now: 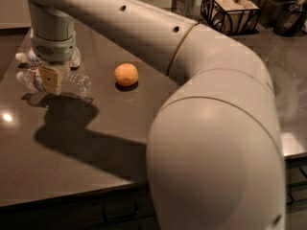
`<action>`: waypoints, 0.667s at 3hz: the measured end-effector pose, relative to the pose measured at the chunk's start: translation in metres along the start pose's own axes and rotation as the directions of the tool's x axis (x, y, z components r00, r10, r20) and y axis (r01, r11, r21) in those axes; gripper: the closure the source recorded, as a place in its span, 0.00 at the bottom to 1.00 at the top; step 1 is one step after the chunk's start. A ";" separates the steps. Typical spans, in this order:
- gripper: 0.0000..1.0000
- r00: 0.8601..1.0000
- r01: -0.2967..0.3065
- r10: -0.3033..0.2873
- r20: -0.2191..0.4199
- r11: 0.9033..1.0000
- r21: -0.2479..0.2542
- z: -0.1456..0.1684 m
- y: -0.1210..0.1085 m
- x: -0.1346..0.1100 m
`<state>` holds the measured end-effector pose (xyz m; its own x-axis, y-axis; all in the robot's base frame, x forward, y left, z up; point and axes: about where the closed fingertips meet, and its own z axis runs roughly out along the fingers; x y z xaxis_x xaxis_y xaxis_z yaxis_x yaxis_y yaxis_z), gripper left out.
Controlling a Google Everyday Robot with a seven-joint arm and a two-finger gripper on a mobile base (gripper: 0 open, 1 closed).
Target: Move water bottle near blue plastic bottle
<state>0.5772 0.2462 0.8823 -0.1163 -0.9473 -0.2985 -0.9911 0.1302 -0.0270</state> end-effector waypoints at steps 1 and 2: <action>1.00 0.999 -0.044 0.044 -0.001 0.999 -0.006 0.012 -0.018 -0.011; 1.00 0.998 -0.062 0.062 0.001 0.998 -0.011 0.022 -0.033 -0.022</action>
Offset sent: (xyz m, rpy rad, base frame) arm 0.0586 0.0317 -0.0147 0.0077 0.0392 -0.0748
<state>0.6143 0.2691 0.8691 -0.1771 -0.9371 -0.3008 -0.9827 0.1851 0.0019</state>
